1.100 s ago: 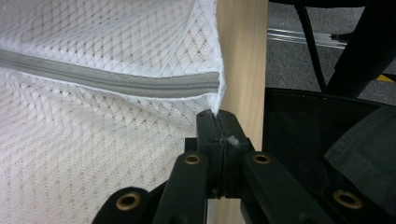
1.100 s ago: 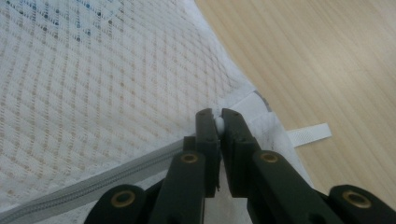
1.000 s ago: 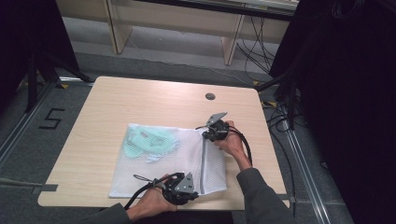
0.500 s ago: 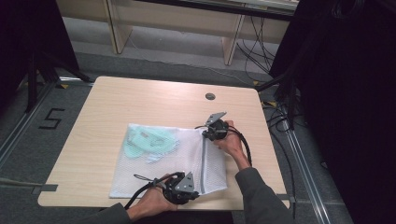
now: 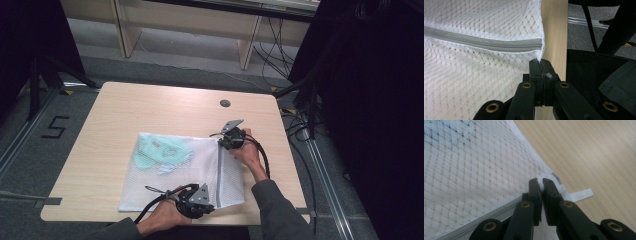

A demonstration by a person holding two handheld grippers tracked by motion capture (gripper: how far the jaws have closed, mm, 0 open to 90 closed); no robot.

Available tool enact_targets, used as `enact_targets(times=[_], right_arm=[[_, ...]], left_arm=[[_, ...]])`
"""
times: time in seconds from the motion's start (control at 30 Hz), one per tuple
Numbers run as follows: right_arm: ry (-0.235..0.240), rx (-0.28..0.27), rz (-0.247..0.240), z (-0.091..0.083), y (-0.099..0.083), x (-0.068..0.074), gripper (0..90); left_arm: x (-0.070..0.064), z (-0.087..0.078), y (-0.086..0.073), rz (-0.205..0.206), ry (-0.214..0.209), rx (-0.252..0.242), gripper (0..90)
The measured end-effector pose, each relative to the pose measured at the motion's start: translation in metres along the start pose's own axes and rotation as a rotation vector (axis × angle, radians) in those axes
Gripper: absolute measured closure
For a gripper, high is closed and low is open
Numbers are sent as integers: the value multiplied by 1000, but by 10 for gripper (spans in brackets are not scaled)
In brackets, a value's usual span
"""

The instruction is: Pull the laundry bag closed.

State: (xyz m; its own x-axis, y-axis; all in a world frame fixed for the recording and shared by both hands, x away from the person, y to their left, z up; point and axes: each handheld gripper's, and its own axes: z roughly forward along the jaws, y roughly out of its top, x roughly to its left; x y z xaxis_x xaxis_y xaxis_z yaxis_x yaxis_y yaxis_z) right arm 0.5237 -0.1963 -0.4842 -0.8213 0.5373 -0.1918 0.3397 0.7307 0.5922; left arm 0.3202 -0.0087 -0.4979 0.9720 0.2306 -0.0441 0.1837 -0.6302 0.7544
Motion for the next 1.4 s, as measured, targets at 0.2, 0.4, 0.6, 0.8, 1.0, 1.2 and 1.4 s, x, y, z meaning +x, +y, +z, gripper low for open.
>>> enact_targets(times=[0.2, 0.4, 0.6, 0.8, 1.0, 1.2, 1.4], right_arm=[[-6, 5, 26, -1, -1, 0, 859], [-19, 5, 39, 0, -2, -1, 806], [-39, 19, 125, -4, -2, -2, 681], [-13, -20, 170, -14, 2, 2, 592], [11, -59, 181, -26, 2, 9, 551], [49, -62, 205, -38, 1, 16, 513], [55, -111, 183, -45, -4, 25, 495]], left_arm=[[3, 1, 2, -19, -4, -9, 866], [6, -3, 3, -55, -44, -20, 735], [13, -15, 4, -80, -21, -53, 692], [21, -27, 2, -95, 8, -69, 644], [32, -39, -3, -108, 70, -57, 527], [43, -54, -11, -140, 134, -42, 436], [53, -67, -20, -161, 193, -21, 373]])
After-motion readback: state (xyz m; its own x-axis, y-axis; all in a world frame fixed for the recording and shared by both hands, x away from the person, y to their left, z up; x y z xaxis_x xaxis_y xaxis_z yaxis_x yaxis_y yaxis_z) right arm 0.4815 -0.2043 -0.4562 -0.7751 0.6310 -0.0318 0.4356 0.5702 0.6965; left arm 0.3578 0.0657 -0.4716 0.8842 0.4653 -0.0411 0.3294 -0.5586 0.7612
